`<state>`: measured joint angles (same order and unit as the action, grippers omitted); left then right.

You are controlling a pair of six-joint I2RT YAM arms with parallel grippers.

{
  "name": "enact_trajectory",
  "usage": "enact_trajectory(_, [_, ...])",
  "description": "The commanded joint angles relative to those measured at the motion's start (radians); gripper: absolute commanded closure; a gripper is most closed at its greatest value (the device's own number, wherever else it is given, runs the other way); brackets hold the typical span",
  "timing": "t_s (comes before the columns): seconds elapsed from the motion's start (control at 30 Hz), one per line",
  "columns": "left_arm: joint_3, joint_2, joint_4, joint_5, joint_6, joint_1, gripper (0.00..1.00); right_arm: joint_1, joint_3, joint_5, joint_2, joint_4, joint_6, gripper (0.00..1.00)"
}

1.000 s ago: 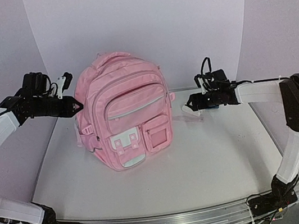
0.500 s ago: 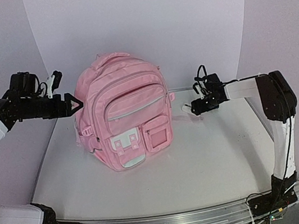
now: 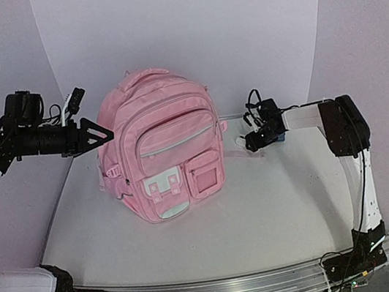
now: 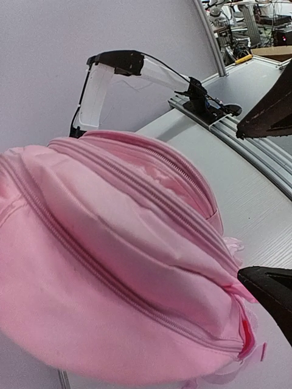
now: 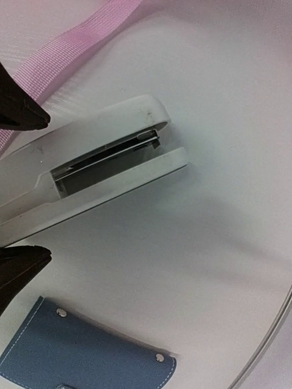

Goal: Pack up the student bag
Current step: Pick up the stationery from the center of the board.

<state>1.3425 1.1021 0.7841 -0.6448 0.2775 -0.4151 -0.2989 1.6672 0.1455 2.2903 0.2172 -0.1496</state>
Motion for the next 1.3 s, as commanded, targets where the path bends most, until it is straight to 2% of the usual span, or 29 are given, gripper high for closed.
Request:
enact_trajectory(0.0, [0.077,0.033,-0.031,0.082,-0.046,-0.154,0.31,-0.002,0.083,0.026,0.053,0.067,-0.03,0.46])
enact_trajectory(0.07, [0.111,0.057,-0.014,0.149,-0.074,-0.211,0.33,-0.002,0.103,0.03,0.074,0.089,-0.035,0.52])
enact_trajectory(0.17, [0.137,0.065,-0.032,0.216,-0.1,-0.255,0.35,-0.002,0.119,0.038,0.091,0.113,-0.041,0.56])
enact_trajectory(0.3, [0.18,0.08,-0.071,0.244,-0.123,-0.282,0.37,-0.003,0.117,0.039,0.087,0.12,-0.034,0.73])
enact_trajectory(0.47, [0.236,0.155,-0.079,0.31,-0.164,-0.359,0.38,-0.002,0.082,0.049,-0.013,0.119,0.008,0.89])
enact_trajectory(0.53, [0.253,0.181,-0.08,0.345,-0.185,-0.392,0.39,-0.004,0.058,0.046,-0.081,0.119,0.024,0.92])
enact_trajectory(0.7, [0.251,0.207,-0.107,0.382,-0.211,-0.421,0.43,-0.004,0.003,0.068,-0.258,0.118,0.089,0.94])
enact_trajectory(0.97, [0.242,0.253,-0.091,0.455,-0.236,-0.424,0.45,-0.022,-0.046,0.199,-0.516,0.122,0.178,0.94])
enact_trajectory(1.1, [0.215,0.246,-0.106,0.456,-0.237,-0.424,0.46,-0.079,-0.04,0.255,-0.623,0.127,0.19,0.96])
enact_trajectory(1.27, [0.177,0.232,-0.115,0.365,-0.235,-0.426,0.51,-0.207,-0.011,0.27,-0.709,0.136,0.189,0.96])
